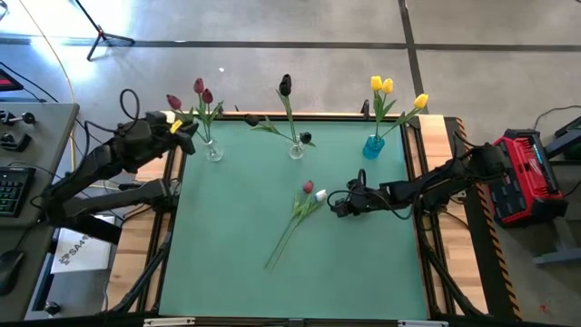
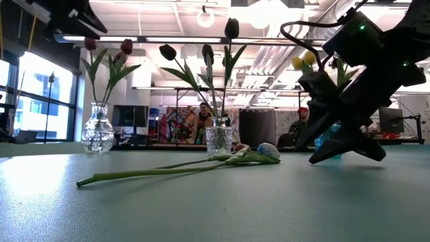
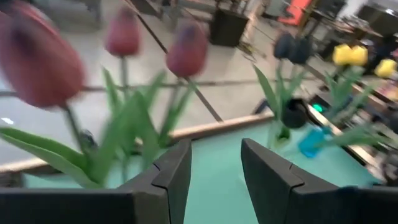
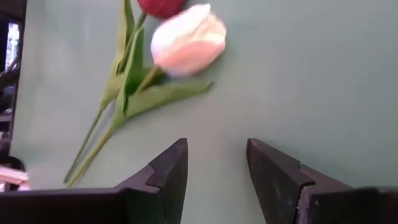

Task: Sort flowers into vase by color
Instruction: Put the red tulip into the left transparent vase

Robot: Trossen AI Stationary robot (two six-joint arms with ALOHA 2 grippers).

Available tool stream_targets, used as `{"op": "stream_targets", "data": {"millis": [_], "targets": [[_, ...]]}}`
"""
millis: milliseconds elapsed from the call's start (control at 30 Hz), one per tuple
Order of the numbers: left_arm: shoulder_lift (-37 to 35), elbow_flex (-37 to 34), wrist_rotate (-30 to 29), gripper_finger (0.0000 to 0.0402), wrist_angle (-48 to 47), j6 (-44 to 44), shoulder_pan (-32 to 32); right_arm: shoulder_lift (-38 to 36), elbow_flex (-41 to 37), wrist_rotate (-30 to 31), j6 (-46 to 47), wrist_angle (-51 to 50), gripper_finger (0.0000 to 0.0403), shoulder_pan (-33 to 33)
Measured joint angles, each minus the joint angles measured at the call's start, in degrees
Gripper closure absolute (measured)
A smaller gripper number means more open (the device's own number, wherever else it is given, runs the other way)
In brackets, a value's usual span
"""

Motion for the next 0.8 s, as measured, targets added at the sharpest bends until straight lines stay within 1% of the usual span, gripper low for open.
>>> {"op": "stream_targets", "data": {"millis": [100, 267, 500, 633, 800], "targets": [[0.4, -0.3, 2.3, 0.0275, -1.1, -3.7, -2.3, 0.0, 0.0, -0.6, 3.4, -0.2, 0.0247, 1.7], [1.0, -2.8, 5.0, 0.0275, -2.0, -10.4, -8.4, -0.1, 0.2, -0.3, 5.0, -2.7, 0.0247, 4.0], [3.5, -7.4, 5.4, 0.0275, -1.6, -20.7, -19.7, -0.2, 0.2, -0.3, 5.1, -3.3, 0.0247, 4.9], [7.0, -9.9, 5.0, 0.0275, -0.2, -25.6, -26.3, -0.1, 0.2, 0.3, 6.4, -3.1, 0.0247, 5.0], [14.4, -13.0, 4.9, 0.0275, 8.0, -28.1, -33.4, -0.1, 0.2, 0.4, 6.5, -2.7, 0.0247, 5.0]]}}
